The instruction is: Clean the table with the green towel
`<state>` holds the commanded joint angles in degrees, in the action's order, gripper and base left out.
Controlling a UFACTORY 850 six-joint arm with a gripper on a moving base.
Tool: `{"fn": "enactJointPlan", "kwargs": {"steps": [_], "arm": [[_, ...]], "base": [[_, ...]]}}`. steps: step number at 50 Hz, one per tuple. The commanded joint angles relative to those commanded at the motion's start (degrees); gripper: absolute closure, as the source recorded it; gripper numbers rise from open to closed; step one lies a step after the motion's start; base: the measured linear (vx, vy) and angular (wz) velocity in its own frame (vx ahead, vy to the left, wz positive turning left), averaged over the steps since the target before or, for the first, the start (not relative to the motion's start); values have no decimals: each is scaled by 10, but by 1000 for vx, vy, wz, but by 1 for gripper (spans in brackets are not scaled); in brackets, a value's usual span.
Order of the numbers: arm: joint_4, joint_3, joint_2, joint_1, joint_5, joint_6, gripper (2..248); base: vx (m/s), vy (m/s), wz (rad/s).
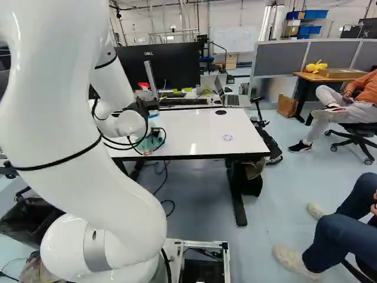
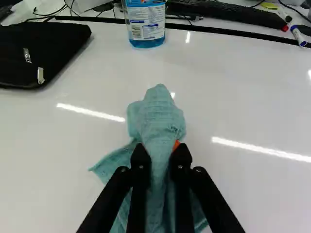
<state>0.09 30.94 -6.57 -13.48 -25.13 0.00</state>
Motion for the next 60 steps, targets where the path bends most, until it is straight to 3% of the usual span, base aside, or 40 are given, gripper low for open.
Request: {"fn": "enactJointPlan", "kwargs": {"steps": [14,27,42,60], "arm": [[0,21,-19,24,0,0,193],[0,58,-51,29,0,0,193],[0,101,-88,19,0,0,193],[0,128,-110,-8,0,0,193]], "base": [[0,0,0],[0,0,0],[0,0,0],[0,0,0]]}}
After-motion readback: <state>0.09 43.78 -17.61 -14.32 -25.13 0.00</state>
